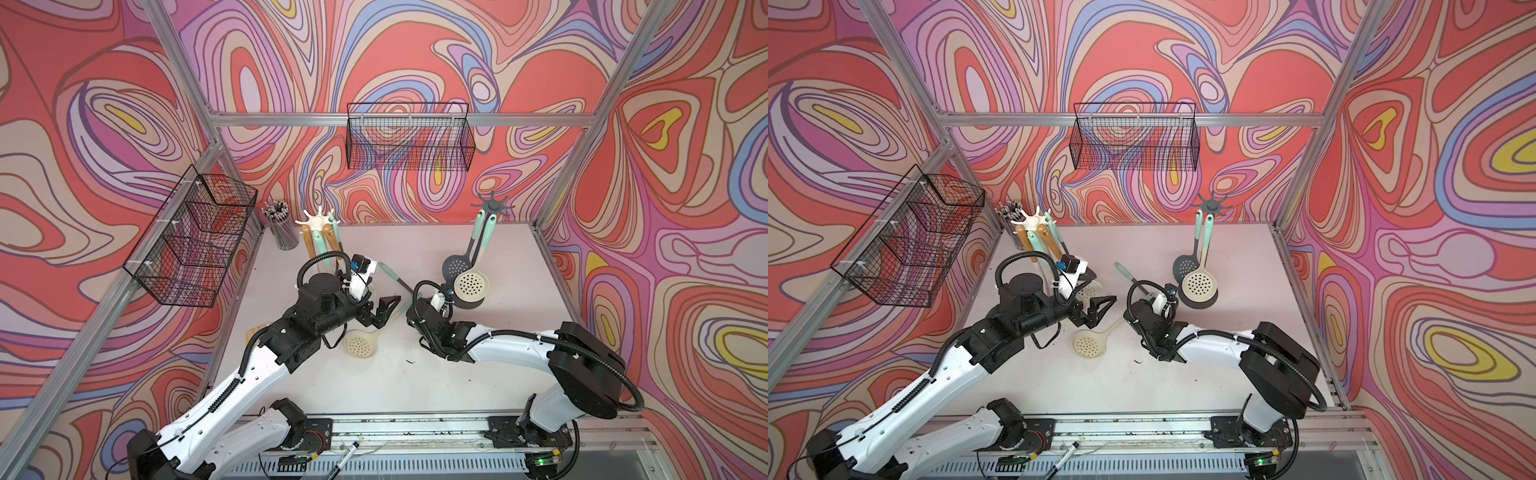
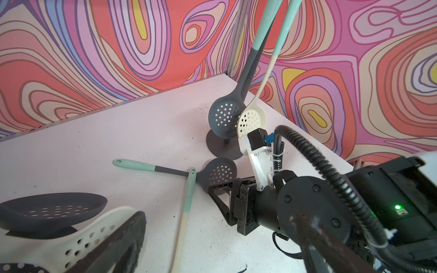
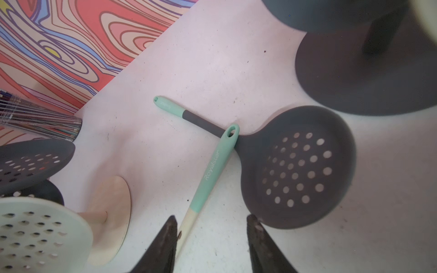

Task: Hang the skimmer on the kitchen utensil rack
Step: Pick up the skimmer from the center of the board.

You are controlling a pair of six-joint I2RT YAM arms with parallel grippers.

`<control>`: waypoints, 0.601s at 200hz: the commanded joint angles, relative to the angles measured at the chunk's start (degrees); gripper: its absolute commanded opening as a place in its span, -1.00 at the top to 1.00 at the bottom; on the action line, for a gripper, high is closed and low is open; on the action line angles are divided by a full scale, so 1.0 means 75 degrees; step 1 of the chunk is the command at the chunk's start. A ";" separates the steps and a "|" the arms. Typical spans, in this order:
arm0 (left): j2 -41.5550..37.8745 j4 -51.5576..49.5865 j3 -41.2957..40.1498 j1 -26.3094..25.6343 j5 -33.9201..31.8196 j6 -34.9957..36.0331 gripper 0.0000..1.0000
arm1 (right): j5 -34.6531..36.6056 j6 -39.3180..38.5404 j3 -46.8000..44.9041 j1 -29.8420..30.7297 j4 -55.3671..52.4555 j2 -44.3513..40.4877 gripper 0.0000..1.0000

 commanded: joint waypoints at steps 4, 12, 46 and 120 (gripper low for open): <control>-0.0324 -0.0150 0.0202 0.0066 -0.0354 0.0165 -1.00 | -0.0311 0.0985 0.0608 0.0027 -0.0598 0.0561 0.05; -0.0386 -0.0180 0.0203 0.0066 -0.0464 0.0221 -1.00 | -0.0405 0.1155 0.0861 0.0028 -0.0850 0.0747 0.05; -0.0610 -0.0193 0.0146 0.0145 -0.0830 0.0233 -0.99 | -0.0646 0.1704 0.1825 0.0006 -0.1819 0.1531 0.08; -0.0877 -0.0165 0.0048 0.0698 -0.1476 -0.0222 -0.94 | -0.1369 0.2426 0.2455 -0.0512 -0.2464 0.2159 0.14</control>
